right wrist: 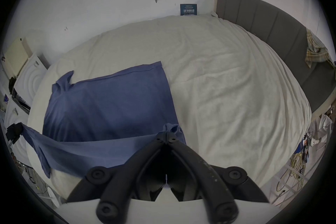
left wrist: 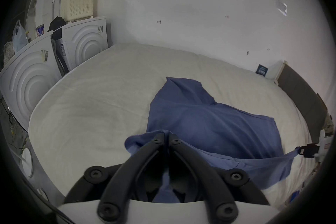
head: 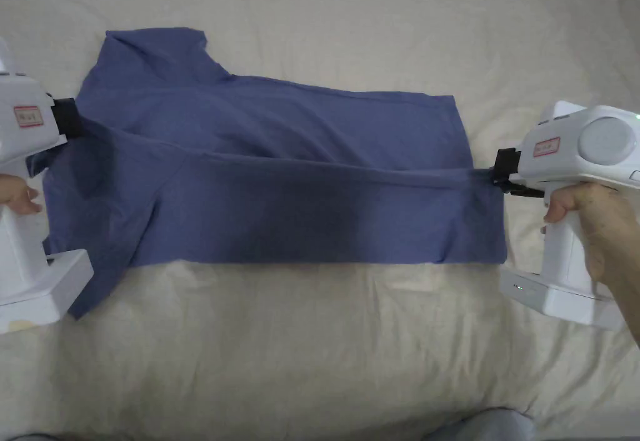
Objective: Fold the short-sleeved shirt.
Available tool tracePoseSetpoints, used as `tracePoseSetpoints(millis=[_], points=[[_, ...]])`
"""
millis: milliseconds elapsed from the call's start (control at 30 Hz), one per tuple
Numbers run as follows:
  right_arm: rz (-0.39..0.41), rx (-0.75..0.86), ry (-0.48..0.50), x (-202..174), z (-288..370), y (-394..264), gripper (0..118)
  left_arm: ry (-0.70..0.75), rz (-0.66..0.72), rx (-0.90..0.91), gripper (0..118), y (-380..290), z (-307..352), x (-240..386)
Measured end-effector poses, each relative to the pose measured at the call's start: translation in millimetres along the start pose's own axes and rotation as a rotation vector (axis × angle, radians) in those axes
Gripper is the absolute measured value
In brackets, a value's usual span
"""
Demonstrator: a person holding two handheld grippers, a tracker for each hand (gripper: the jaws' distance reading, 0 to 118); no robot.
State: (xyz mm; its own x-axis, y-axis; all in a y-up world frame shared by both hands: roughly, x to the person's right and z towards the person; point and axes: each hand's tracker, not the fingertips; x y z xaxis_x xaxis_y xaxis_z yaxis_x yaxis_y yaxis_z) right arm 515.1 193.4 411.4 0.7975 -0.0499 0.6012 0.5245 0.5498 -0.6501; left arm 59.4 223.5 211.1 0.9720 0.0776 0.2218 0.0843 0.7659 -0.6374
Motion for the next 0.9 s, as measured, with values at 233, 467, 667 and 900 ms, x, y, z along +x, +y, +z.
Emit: tracePoseSetpoints(millis=[233, 467, 667, 900], points=[[-0.013, -0.017, -0.030, -5, -38, 12, 98, 0.026, -0.034, -0.006, 118, -1, -39, 8], [0.079, 0.255, 0.047, -6, 44, -13, 112, 0.051, -0.156, 0.162, 118, -25, 25, 7], [0.211, 0.620, 0.045, -20, 136, -80, 118, 0.126, -0.224, 0.424, 118, -66, 112, -2], [0.208, 0.762, 0.059, -30, 184, -147, 118, 0.141, -0.194, 0.547, 111, -116, 176, -9]])
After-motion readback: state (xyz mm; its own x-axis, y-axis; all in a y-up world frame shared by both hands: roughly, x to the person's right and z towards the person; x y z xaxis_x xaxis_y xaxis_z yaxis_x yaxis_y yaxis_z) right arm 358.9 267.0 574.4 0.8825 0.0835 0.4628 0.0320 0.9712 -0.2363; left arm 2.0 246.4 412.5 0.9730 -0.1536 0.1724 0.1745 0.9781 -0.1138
